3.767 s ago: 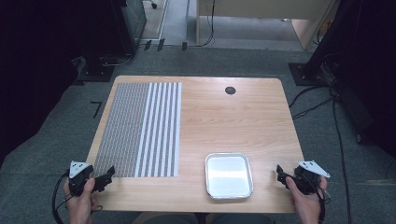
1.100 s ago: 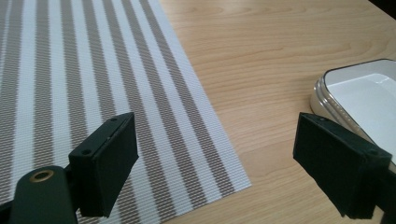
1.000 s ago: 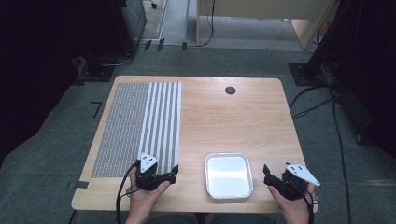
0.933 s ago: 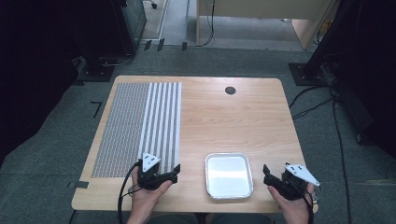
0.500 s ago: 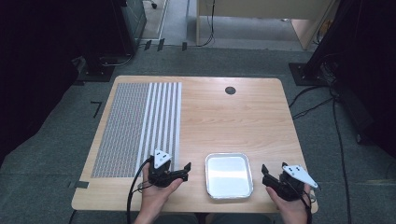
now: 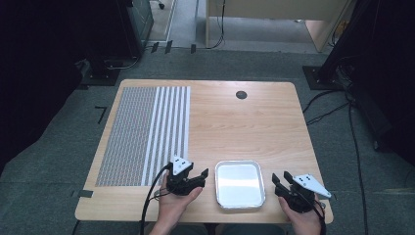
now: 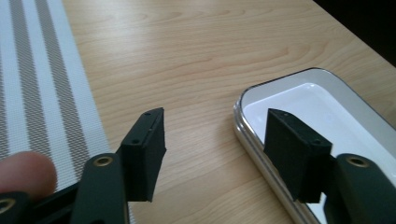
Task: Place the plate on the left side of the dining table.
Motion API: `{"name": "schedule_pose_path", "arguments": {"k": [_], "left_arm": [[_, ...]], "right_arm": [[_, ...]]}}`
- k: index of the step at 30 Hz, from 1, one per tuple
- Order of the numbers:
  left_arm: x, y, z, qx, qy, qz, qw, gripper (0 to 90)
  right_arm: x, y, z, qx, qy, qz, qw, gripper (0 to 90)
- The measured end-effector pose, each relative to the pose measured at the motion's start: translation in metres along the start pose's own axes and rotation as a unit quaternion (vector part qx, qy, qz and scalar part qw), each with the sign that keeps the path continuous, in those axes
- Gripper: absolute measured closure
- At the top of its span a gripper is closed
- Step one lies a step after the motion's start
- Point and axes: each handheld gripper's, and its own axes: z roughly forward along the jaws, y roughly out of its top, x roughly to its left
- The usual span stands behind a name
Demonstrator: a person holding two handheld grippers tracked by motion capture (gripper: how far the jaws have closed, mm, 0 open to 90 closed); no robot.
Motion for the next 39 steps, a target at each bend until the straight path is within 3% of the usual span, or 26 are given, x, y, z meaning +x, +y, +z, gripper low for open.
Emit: {"name": "schedule_pose_path", "arguments": {"k": [5, 8, 9, 16, 17, 23, 28, 33, 39], "left_arm": [[-0.005, 0.000, 0.006, -0.001, -0.008, -0.003, 1.0000, 45.4], [-0.008, -0.001, 0.009, 0.003, 0.001, -0.002, 1.0000, 46.3], [-0.011, -0.002, 0.013, 0.010, 0.013, 0.002, 0.9999, 45.4], [-0.019, -0.007, 0.023, 0.026, 0.006, 0.015, 0.9995, 54.1], [-0.021, -0.008, 0.026, 0.029, -0.004, 0.018, 0.9994, 60.9], [-0.022, -0.009, 0.033, 0.041, -0.011, 0.017, 0.9990, 69.2], [-0.023, -0.007, 0.036, 0.036, -0.010, 0.017, 0.9992, 69.5], [-0.024, -0.006, 0.040, 0.037, -0.018, 0.018, 0.9990, 67.9], [-0.027, -0.006, 0.048, 0.046, -0.026, 0.026, 0.9983, 69.6]], "right_arm": [[0.004, -0.001, 0.000, 0.014, 0.014, 0.000, 0.9998, 58.4], [0.006, -0.002, 0.001, 0.014, 0.012, -0.008, 0.9998, 60.1], [0.008, -0.004, 0.000, 0.010, 0.011, -0.014, 0.9998, 64.6], [0.006, -0.005, -0.002, -0.004, 0.035, 0.006, 0.9994, 74.0], [0.005, -0.006, -0.003, -0.009, 0.036, 0.014, 0.9992, 78.2], [0.006, -0.007, -0.002, 0.004, 0.053, 0.031, 0.9981, 80.4], [0.009, -0.010, 0.001, 0.019, 0.061, 0.026, 0.9976, 82.9], [0.010, -0.011, 0.002, 0.024, 0.086, 0.036, 0.9954, 84.5], [0.010, -0.013, 0.006, 0.055, 0.110, 0.067, 0.9902, 87.5]]}}
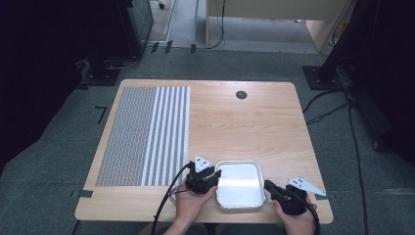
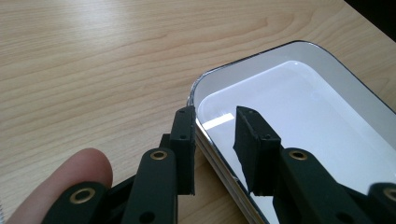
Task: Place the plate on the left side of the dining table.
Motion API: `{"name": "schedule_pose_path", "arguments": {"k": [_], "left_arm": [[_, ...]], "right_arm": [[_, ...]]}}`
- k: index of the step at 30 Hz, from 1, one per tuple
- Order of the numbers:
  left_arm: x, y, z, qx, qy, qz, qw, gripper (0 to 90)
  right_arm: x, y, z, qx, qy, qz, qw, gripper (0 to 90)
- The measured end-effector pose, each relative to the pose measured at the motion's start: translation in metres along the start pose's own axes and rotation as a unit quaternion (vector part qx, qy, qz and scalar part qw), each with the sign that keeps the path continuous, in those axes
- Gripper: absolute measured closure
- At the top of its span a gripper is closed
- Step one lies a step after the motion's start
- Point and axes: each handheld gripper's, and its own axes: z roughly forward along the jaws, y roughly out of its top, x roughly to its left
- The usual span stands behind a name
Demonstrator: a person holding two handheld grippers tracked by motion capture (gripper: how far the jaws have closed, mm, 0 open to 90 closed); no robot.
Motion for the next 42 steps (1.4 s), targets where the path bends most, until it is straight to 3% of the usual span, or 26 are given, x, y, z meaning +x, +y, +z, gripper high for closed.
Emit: {"name": "schedule_pose_path", "arguments": {"k": [4, 16, 17, 18, 20, 22, 26, 33, 37, 42], "left_arm": [[0.000, 0.001, 0.003, 0.000, 0.005, 0.002, 1.0000, 71.3], [-0.001, 0.003, 0.006, 0.002, 0.013, 0.008, 0.9999, 70.9], [-0.001, 0.004, 0.006, 0.002, 0.012, 0.007, 0.9999, 70.3], [-0.001, 0.003, 0.007, 0.002, 0.007, 0.007, 0.9999, 69.7], [-0.002, 0.003, 0.007, 0.001, 0.006, 0.008, 1.0000, 68.6], [-0.002, 0.004, 0.007, 0.001, 0.005, 0.008, 1.0000, 68.1], [-0.003, 0.003, 0.008, 0.000, 0.005, 0.006, 1.0000, 66.4], [-0.003, 0.003, 0.008, 0.002, 0.008, 0.006, 1.0000, 66.1], [-0.004, 0.003, 0.009, 0.000, 0.008, 0.005, 1.0000, 65.6], [-0.004, 0.002, 0.010, 0.003, 0.010, 0.007, 0.9999, 66.2]], "right_arm": [[-0.003, 0.000, 0.002, 0.019, 0.013, 0.017, 0.9996, 89.4], [-0.010, 0.001, 0.002, 0.026, 0.034, 0.062, 0.9972, 89.9], [-0.011, 0.001, 0.002, 0.027, 0.039, 0.065, 0.9967, 90.0], [-0.014, 0.002, 0.001, 0.027, 0.062, 0.076, 0.9948, 90.0], [-0.013, 0.003, 0.001, 0.025, 0.074, 0.084, 0.9934, 90.0], [-0.012, 0.003, 0.001, 0.026, 0.070, 0.080, 0.9940, 90.0], [-0.015, 0.003, 0.000, 0.016, 0.035, 0.082, 0.9959, 88.6], [-0.017, 0.001, 0.002, 0.030, 0.053, 0.090, 0.9941, 87.4], [-0.016, 0.000, 0.005, 0.035, 0.050, 0.089, 0.9941, 87.2], [-0.021, 0.001, 0.004, 0.033, 0.065, 0.114, 0.9908, 87.6]]}}
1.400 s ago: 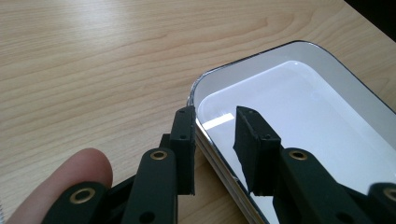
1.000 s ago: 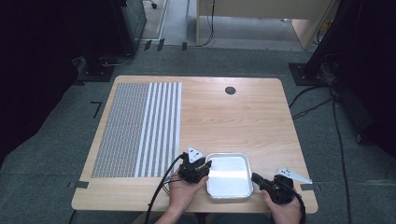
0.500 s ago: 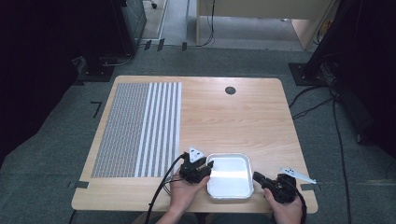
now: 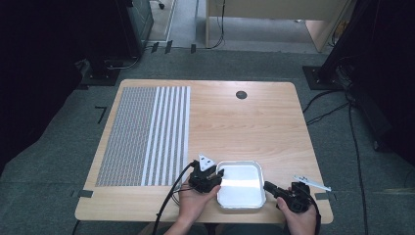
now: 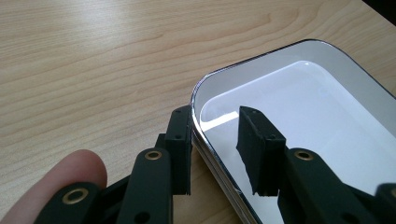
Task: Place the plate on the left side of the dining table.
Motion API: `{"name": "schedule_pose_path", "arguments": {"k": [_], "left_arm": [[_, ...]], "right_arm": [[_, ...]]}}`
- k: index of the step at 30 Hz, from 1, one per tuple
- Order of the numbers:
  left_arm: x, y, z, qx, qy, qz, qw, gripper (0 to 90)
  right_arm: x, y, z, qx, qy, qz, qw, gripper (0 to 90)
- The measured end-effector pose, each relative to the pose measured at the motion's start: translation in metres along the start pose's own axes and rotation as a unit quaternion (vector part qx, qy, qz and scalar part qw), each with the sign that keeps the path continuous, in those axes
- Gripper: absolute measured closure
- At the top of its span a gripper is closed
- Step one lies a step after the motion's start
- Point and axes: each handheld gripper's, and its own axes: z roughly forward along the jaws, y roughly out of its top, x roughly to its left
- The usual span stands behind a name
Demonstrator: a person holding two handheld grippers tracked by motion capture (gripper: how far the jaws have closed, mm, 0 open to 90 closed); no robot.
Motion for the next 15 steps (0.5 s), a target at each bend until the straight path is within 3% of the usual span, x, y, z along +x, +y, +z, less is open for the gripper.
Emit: {"name": "schedule_pose_path", "arguments": {"k": [7, 8, 9, 12, 15], "left_arm": [[-0.0008, 0.0001, -0.0003, 0.001, 0.002, 0.003, 1.0000, 65.8], [-0.0011, -0.0001, -0.0004, 0.001, 0.000, 0.003, 1.0000, 65.8], [-0.0018, -0.0003, -0.0004, 0.001, 0.000, 0.005, 1.0000, 65.6], [-0.0021, -0.0013, 0.0003, 0.002, -0.001, 0.003, 1.0000, 64.5], [-0.0008, -0.0015, -0.0004, 0.001, -0.001, 0.002, 1.0000, 63.8]], "right_arm": [[-0.0050, 0.0009, 0.0000, -0.003, 0.020, 0.020, 0.9996, 86.8], [-0.0052, 0.0011, -0.0004, -0.006, 0.027, 0.023, 0.9994, 86.4], [-0.0032, 0.0012, -0.0003, -0.011, 0.054, 0.026, 0.9981, 84.8], [0.0031, -0.0009, 0.0007, -0.020, 0.031, 0.004, 0.9993, 84.9], [0.0020, 0.0001, -0.0012, -0.033, 0.009, 0.006, 0.9994, 85.2]]}}
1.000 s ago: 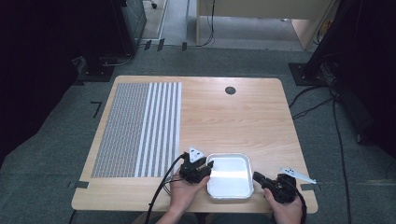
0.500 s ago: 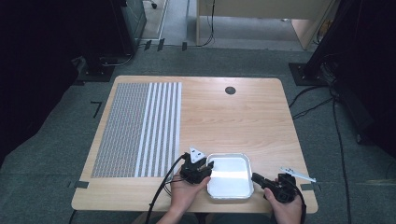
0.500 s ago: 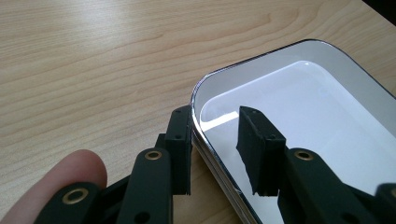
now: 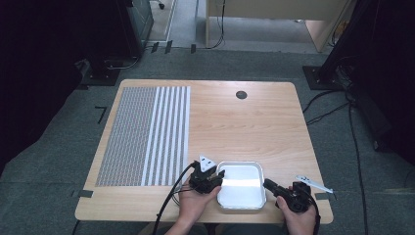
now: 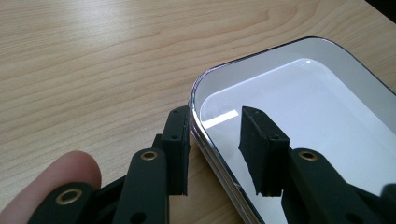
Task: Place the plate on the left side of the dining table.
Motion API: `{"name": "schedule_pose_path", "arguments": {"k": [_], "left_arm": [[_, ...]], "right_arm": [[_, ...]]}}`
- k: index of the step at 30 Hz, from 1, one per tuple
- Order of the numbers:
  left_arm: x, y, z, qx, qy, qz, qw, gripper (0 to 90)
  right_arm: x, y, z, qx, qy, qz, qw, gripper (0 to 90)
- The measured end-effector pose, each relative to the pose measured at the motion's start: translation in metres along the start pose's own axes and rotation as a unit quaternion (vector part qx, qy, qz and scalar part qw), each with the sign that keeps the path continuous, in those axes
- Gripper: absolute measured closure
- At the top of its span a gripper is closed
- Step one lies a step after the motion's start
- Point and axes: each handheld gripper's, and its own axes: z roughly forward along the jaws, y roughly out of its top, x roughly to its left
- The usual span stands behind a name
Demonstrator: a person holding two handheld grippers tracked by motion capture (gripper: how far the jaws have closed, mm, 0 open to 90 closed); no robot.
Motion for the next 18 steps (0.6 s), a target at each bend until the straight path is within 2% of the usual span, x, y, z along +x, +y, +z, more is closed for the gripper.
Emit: {"name": "schedule_pose_path", "arguments": {"k": [1, 3, 7, 11, 12, 13, 18], "left_arm": [[0.000, 0.000, -0.001, 0.000, -0.001, -0.001, 1.0000, 63.8], [0.000, 0.000, -0.001, -0.001, -0.002, 0.000, 1.0000, 64.2], [-0.001, -0.001, -0.001, 0.000, -0.002, 0.000, 1.0000, 65.1], [-0.001, -0.002, -0.001, 0.002, -0.001, 0.002, 1.0000, 65.0], [-0.001, -0.002, -0.001, 0.002, -0.002, 0.002, 1.0000, 65.0], [-0.001, -0.002, -0.001, 0.002, -0.001, 0.003, 1.0000, 64.9], [-0.002, -0.004, 0.001, 0.004, 0.001, 0.006, 1.0000, 64.6]], "right_arm": [[-0.002, 0.000, 0.000, 0.003, -0.005, 0.003, 1.0000, 85.2], [-0.006, 0.000, 0.000, 0.014, 0.003, 0.018, 0.9997, 85.2], [-0.009, -0.001, 0.004, 0.027, 0.010, 0.027, 0.9992, 85.0], [-0.011, 0.000, 0.004, 0.028, 0.016, 0.035, 0.9989, 85.1], [-0.012, 0.000, 0.003, 0.030, 0.023, 0.048, 0.9981, 85.0], [-0.013, 0.000, 0.003, 0.030, 0.026, 0.051, 0.9979, 84.9], [-0.015, 0.000, 0.005, 0.028, 0.035, 0.059, 0.9972, 82.4]]}}
